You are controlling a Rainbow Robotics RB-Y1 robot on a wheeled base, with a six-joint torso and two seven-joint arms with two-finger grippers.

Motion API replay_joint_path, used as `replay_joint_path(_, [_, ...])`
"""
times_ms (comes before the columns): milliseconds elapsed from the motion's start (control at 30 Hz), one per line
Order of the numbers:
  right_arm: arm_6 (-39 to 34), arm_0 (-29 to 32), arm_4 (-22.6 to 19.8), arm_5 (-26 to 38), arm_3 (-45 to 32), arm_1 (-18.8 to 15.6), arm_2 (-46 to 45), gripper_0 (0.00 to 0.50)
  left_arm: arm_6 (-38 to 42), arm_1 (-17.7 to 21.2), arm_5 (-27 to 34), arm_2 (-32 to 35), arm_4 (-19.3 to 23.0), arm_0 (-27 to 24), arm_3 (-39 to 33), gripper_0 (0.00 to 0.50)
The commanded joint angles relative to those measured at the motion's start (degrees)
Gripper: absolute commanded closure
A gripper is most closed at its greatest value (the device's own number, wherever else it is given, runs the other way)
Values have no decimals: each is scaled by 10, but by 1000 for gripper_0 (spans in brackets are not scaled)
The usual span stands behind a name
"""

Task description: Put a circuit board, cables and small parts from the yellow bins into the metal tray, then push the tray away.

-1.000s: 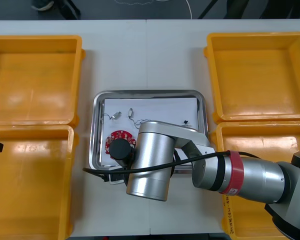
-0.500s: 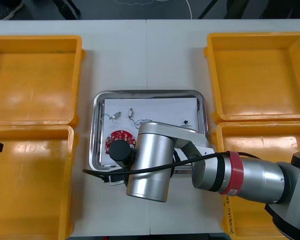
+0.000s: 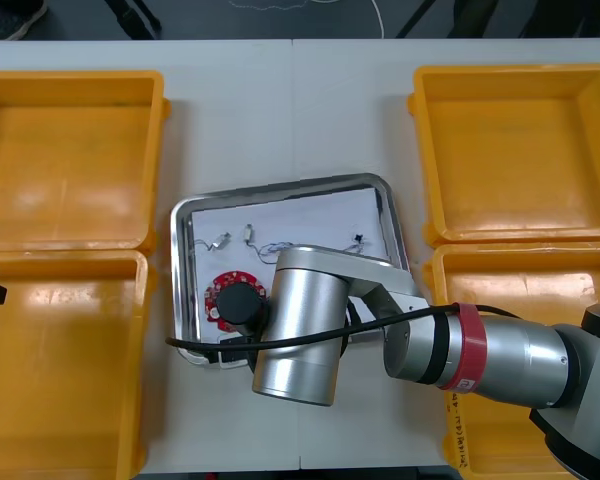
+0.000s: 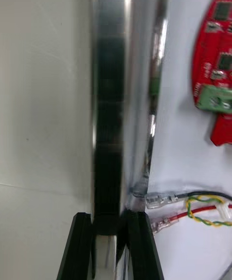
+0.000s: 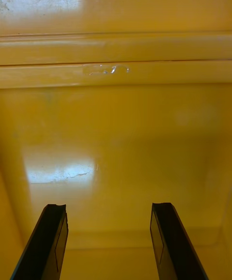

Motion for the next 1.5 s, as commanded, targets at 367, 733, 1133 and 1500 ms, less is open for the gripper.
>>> replay_joint_path(367, [-24,0,1,6,-3,15,-18,498,-73,-6,4,18,-5,11,-17,0])
replay_joint_path(733, [-15,-9,5,25,-11,27,-68,500,-73,-6,4,18,-5,11,-17,0])
replay_joint_path(1133, [-10,-21,42,30,-9,36,-70,500,-73,-6,4,18,-5,11,-17,0])
replay_joint_path(1500, [-8,-24,69,12,4,44,-83,500,-73,-6,4,18,-5,11,-17,0])
